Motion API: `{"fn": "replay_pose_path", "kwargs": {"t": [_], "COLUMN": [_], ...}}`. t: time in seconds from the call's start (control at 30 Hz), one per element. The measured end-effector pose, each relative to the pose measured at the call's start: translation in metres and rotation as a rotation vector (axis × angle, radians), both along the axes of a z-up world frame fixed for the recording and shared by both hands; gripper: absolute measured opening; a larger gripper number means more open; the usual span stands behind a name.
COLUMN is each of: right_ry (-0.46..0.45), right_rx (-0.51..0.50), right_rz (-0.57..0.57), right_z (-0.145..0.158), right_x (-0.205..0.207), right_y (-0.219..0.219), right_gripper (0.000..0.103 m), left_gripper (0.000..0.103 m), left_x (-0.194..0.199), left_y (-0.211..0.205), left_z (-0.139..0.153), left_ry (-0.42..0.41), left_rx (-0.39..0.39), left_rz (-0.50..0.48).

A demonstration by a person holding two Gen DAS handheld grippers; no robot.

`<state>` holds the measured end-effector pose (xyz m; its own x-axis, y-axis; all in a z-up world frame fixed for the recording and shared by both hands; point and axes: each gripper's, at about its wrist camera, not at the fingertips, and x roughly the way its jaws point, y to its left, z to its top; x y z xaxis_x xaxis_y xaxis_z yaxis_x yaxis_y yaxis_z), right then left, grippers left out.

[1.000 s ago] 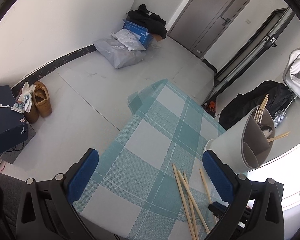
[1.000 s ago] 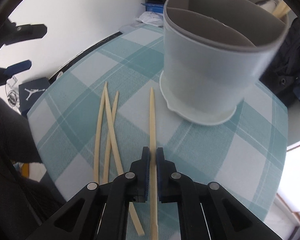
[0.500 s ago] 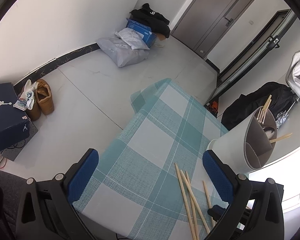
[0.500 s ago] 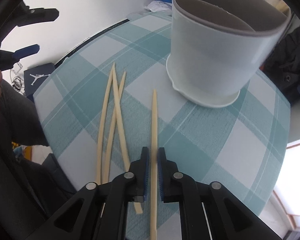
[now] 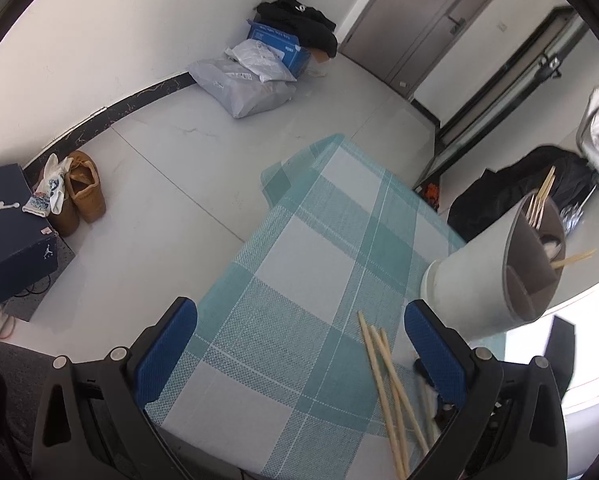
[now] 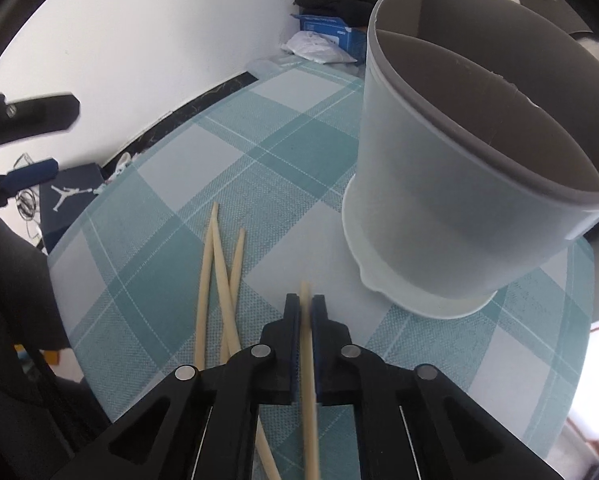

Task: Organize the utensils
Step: 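Lift the chopstick with the right gripper while the left gripper lowers toward the remaining chopsticks, then close the left gripper on a wooden chopstick while the right holds its chopstick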

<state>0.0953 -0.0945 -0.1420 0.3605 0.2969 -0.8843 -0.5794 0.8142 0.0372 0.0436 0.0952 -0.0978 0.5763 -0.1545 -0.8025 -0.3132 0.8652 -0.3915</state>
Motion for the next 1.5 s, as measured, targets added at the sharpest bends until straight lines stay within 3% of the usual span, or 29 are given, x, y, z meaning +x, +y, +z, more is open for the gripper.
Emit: {"fn": "replay_pose_path", "kwargs": {"t": [0.13, 0.33, 0.47, 0.7, 0.97, 1.1, 1.4, 1.5], "right_ry": [-0.035, -0.112, -0.109, -0.094, -0.15, -0.154, -0.155, -0.166], "right_rx": [0.078, 0.295, 0.436, 0.531, 0.587, 0.61, 0.66, 0.663], "right_rz": [-0.046, -0.155, -0.236, -0.306, -0.306, -0.311, -0.328, -0.325], "right_z": [0.018, 0.066, 0.079, 0.074, 0.089, 0.092, 0.096, 0.098], "right_x": [-0.004, -0.015, -0.014, -0.01, -0.019, -0.019, -0.023, -0.022], "right_y": [-0.016, -0.06, -0.093, -0.116, -0.135, -0.142, -0.147, -0.147], "right_gripper": [0.004, 0.004, 0.004, 0.004, 0.004, 0.004, 0.004, 0.004], "left_gripper": [0.102, 0.102, 0.102, 0.102, 0.102, 0.1, 0.061, 0.039], "left_x": [0.005, 0.008, 0.01, 0.017, 0.021, 0.026, 0.044, 0.049], "left_y": [-0.017, -0.051, -0.057, -0.069, -0.082, -0.076, -0.082, -0.086], "left_z": [-0.009, -0.021, -0.024, -0.038, -0.044, -0.044, -0.04, -0.039], "left_ry": [0.071, 0.151, 0.176, 0.248, 0.283, 0.315, 0.342, 0.341], "left_rx": [0.037, 0.133, 0.181, 0.238, 0.369, 0.35, 0.348, 0.343], "left_rz": [-0.073, -0.18, -0.184, -0.182, -0.199, -0.191, -0.186, -0.18]}}
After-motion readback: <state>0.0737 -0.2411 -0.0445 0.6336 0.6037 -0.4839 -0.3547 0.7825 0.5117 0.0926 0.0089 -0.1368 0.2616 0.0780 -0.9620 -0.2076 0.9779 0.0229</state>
